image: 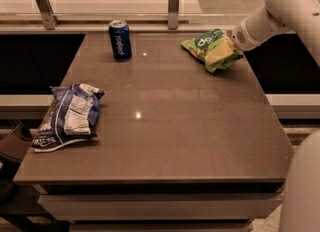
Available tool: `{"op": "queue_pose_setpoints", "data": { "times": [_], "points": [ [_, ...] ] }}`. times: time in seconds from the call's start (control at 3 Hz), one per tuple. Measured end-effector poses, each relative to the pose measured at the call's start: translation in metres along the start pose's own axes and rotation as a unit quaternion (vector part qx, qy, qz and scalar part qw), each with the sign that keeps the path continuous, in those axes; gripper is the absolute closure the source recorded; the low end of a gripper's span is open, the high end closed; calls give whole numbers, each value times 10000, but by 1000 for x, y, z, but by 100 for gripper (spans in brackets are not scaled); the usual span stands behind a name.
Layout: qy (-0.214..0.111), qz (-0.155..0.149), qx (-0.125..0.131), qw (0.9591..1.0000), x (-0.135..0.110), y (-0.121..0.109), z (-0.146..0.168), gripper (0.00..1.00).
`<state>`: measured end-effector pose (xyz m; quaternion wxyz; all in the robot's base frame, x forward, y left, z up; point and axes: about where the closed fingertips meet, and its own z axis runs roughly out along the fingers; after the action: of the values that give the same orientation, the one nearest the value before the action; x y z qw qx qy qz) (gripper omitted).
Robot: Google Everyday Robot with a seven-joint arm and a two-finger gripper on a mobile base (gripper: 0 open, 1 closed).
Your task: Move green rice chip bag near blue chip bag
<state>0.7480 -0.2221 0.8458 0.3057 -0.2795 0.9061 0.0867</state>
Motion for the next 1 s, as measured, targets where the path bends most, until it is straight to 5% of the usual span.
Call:
{"op": "queue_pose_setpoints", "data": {
  "times": [0.67,1.0],
  "points": [
    [-612,-328,-361,9969,-4,10,-54,100],
    [-528,-513,-375,9966,0,24,-72,100]
  ]
}}
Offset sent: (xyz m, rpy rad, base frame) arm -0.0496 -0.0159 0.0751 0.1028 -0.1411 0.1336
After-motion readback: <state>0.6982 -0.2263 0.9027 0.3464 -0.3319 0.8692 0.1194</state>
